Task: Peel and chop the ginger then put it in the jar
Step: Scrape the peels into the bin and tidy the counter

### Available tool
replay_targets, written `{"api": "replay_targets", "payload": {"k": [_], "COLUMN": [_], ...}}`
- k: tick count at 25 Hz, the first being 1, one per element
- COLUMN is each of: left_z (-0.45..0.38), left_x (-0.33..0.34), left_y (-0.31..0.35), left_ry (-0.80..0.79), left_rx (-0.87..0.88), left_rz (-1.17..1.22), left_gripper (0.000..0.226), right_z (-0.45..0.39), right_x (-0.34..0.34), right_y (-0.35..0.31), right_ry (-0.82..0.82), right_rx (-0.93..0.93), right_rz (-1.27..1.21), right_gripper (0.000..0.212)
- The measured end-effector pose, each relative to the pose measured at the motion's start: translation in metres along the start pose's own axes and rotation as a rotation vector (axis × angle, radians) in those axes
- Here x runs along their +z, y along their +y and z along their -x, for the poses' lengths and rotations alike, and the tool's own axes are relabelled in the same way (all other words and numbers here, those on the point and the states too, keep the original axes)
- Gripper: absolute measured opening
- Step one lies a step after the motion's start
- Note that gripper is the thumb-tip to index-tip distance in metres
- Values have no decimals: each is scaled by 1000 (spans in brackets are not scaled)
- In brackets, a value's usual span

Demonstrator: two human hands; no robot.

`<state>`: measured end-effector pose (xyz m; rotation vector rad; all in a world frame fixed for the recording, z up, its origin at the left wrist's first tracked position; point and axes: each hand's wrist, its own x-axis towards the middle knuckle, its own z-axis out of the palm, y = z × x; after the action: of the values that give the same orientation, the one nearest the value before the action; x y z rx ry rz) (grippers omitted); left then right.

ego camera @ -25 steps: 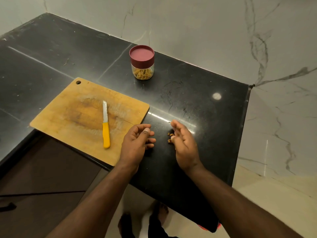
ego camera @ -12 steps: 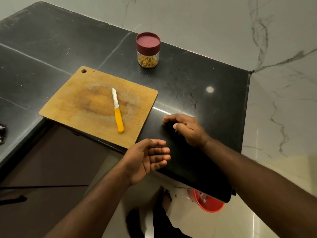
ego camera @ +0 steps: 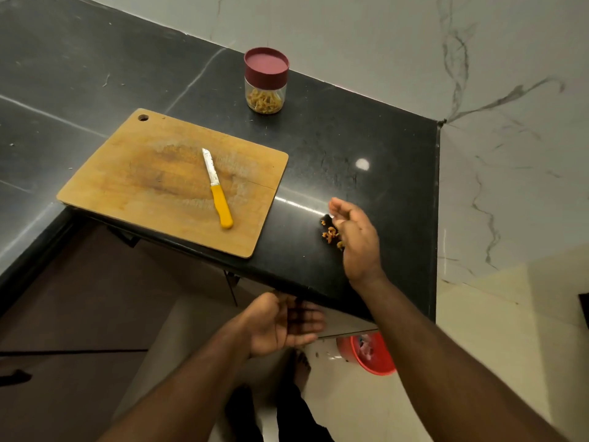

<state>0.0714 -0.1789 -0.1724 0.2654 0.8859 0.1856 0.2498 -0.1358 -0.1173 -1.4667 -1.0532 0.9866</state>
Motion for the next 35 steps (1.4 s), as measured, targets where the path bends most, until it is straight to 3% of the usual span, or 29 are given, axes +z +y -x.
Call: {"api": "replay_targets", "payload": {"k": [3, 5, 9, 13, 16, 19, 23, 26, 29, 32, 35], "left_z": [-14, -19, -26, -22, -17, -17, -23, -22, -19, -20, -19], "left_x": [7, 8, 7, 9, 10, 11, 11, 13, 13, 10, 9], "left_y": [-4, -5, -4, -5, -4, -4, -5, -5, -6, -5, -6], "left_ry": [-21, -47, -82, -79, -88, -69, -52, -63, -68, -62, -42], "left_rx": [24, 37, 56, 88, 112, 122, 127, 142, 150, 128, 134], "left_rz": [119, 159, 182, 162, 160, 182, 236, 223, 200, 219, 216], "left_gripper": [62, 68, 76, 76, 74, 72, 72, 69, 66, 65, 68], "right_z": [5, -19, -48, -20, 25, 49, 39, 65, 88, 57, 22], "right_x": [3, -10, -5, 0, 6, 3, -13, 6, 20, 13, 17], "right_y": [-3, -8, -6, -4, 2, 3, -1, -1, -2, -8, -11], "right_ry": [47, 45, -199, -399, -445, -363, -196, -184, -176, -120, -181], "right_rx": [-27, -5, -57, -90, -100, -61, -20, -21, -16, -13, -42], "right_rz": [-250, -225, 95, 52, -33, -164, -134, -38, -196, -296, -135], "right_gripper": [38, 38, 41, 40, 40, 41, 41, 45, 45, 42, 40]}}
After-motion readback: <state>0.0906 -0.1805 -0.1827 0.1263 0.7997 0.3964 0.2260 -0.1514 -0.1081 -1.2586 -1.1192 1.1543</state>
